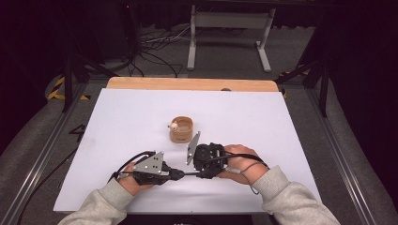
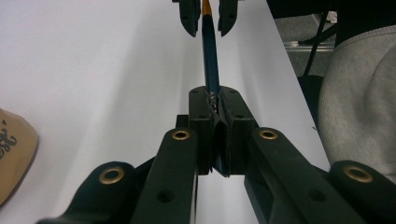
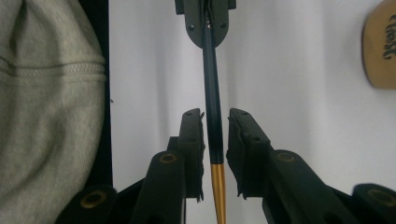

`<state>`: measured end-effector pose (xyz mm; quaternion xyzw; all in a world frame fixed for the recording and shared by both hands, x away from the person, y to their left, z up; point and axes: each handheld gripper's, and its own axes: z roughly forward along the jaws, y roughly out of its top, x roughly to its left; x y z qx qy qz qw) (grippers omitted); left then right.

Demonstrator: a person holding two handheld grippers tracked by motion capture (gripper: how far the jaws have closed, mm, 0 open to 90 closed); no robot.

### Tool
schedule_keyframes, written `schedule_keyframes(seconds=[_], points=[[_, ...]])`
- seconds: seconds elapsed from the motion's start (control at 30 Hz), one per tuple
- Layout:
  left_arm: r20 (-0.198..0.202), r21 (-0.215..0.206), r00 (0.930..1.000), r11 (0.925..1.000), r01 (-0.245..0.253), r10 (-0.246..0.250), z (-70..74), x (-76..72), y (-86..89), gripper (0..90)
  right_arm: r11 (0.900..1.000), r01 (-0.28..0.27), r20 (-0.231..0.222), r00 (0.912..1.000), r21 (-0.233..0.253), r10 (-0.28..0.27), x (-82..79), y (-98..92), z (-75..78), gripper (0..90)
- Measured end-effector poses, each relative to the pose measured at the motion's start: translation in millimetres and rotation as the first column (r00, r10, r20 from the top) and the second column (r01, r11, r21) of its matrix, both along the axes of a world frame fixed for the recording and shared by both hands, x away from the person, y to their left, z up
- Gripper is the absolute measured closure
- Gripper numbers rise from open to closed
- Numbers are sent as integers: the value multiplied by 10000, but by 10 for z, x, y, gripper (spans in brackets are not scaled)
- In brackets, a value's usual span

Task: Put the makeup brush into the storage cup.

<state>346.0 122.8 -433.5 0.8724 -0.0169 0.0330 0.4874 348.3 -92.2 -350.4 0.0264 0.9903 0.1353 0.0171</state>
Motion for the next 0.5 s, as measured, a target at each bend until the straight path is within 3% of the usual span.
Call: schedule_keyframes(seconds=[0.3, 0.5], points=[[11, -53, 10000, 10000, -65, 65, -4, 2, 7, 847, 9905, 133, 240, 9996, 1369, -167, -24, -217, 34, 724], [-17, -163, 10000, 9999, 12, -12, -1, 11, 23, 847, 9683, 187, 413, 9987, 2489, -299, -41, -374, 49, 713]])
